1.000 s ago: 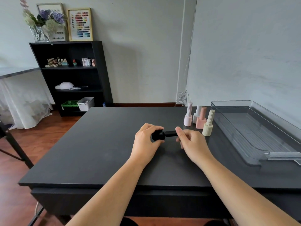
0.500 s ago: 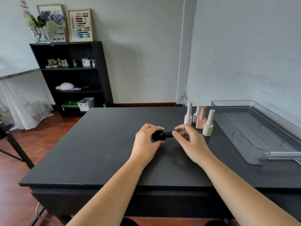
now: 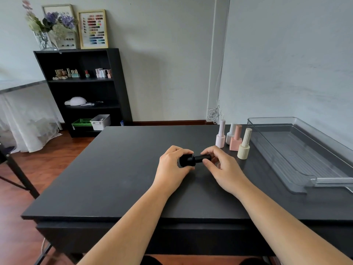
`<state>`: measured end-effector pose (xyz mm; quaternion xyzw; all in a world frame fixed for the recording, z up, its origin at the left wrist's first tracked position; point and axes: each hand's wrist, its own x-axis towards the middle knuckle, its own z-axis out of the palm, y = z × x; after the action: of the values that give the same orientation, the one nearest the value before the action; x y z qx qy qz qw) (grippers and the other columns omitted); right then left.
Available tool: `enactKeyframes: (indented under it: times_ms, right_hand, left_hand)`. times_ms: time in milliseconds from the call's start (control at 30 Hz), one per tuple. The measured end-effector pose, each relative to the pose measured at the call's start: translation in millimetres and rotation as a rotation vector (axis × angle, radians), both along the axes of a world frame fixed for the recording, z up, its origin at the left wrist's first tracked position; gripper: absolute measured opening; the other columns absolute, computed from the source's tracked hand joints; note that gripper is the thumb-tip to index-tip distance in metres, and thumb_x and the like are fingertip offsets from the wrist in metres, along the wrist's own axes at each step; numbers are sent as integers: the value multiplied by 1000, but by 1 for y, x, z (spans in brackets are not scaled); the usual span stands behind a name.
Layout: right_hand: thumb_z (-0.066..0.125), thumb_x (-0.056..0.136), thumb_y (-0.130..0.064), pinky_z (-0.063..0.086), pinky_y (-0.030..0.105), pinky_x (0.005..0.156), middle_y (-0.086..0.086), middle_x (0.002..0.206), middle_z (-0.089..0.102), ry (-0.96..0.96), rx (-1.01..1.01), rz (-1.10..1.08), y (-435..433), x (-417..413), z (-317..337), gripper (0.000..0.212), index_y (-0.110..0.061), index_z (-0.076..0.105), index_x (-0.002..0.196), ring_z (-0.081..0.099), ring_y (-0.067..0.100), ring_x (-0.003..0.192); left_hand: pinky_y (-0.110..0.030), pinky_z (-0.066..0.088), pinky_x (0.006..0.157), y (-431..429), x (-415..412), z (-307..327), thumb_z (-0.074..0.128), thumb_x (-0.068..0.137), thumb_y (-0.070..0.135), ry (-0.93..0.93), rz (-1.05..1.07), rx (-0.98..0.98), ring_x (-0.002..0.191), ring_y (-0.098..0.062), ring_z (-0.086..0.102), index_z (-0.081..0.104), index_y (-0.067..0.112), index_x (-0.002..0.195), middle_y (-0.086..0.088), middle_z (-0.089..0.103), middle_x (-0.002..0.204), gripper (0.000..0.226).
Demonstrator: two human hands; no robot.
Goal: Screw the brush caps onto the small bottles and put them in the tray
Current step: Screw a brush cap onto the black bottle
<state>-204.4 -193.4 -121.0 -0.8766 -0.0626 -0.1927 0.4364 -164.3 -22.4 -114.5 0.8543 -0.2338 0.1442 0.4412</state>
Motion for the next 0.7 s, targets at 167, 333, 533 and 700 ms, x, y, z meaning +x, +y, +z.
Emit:
enactKeyframes:
  times_ms: [167,333,533,700]
  right_hand:
    - [44,96,-38,32,20,53,-1,61,58,13,-165,-128,2,2,1,34,-16,57,74,51,17,59]
    - [52,91,-42,40,14,59,-6,74,64,18,-41,-88,3,-2,3,21,-24,62,88,57,8,67]
    - [62,88,-16,38,7,62,-11,76,59,-157,-160,-45,5,-3,3,9,-17,61,96,54,1,67]
    - [54,93,-26,35,16,56,-10,58,49,-120,-193,-98,7,1,4,17,-11,59,87,47,9,55]
  left_hand:
    - [-5,35,74,-1,0,0,79,69,15,6,-29,16,87,2,51,69,31,101,15,57,96,38]
    - [1,33,72,-1,-1,0,79,70,15,6,-33,5,87,5,51,69,31,102,14,57,96,37]
    - [0,36,75,-1,-3,1,78,70,13,-7,-52,-18,88,3,52,69,29,104,11,59,97,38]
    - [2,34,77,0,-3,0,79,69,13,-30,-32,-44,89,13,48,70,28,101,13,58,95,37]
